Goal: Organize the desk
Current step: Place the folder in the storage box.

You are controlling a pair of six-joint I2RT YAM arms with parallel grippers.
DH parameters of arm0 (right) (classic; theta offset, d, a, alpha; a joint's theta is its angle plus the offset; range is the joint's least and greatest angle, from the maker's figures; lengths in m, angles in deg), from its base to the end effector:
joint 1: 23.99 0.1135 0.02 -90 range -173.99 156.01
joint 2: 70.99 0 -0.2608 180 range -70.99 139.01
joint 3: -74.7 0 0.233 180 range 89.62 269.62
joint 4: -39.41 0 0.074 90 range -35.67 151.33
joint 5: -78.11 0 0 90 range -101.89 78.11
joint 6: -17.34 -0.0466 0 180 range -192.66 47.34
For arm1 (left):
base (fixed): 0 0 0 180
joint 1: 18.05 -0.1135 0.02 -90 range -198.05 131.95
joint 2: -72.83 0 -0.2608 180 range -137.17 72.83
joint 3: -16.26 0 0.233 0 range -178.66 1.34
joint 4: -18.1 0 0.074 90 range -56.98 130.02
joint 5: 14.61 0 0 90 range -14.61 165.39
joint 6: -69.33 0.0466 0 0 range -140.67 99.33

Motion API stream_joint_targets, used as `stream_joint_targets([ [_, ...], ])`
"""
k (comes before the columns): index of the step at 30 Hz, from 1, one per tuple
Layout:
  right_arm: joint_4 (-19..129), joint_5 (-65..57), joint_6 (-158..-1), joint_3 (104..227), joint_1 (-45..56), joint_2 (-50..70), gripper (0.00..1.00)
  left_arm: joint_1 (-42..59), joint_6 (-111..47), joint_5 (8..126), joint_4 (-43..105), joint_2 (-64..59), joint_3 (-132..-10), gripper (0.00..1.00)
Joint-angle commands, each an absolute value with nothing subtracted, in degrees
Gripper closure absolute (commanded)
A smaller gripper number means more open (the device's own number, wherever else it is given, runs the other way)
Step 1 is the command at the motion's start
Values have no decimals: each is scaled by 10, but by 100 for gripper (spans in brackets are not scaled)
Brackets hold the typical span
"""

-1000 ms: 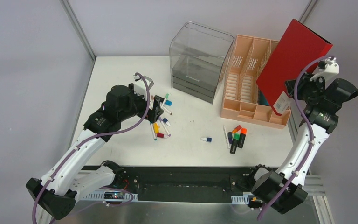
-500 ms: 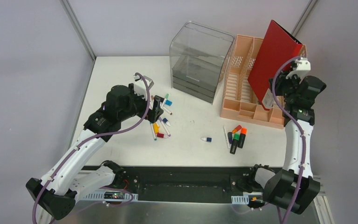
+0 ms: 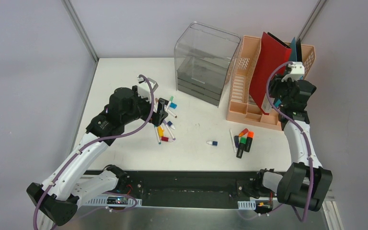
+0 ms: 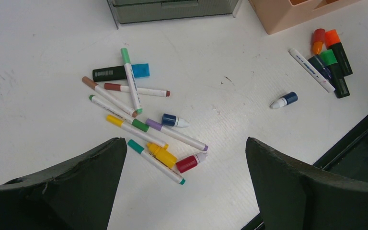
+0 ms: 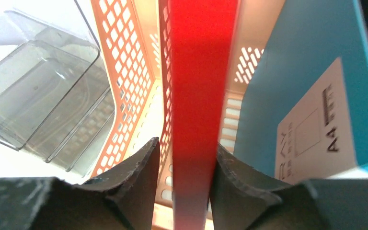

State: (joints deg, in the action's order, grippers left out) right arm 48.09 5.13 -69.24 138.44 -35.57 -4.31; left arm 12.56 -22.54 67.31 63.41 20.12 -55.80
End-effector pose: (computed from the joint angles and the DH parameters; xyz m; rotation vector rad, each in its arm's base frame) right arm 0.2629 -0.0399 0.3172 -0.0885 1.7630 0.0735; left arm 0.1601 -0.1023 0.3456 0.5975 1.9666 -0.4983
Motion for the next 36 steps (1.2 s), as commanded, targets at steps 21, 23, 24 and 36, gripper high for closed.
stream_joint_targets([
  [21,835,150,-587,1748,-363,100,13,117,-212,671,609,223,-552,1],
  [23,858,135,-585,1779,-364,121,15,118,-212,669,608,224,-552,1],
  [24,869,132,-586,1795,-364,131,19,118,-212,667,608,223,-553,1],
  [36,922,122,-595,1877,-366,176,86,117,-212,659,609,224,-553,1],
])
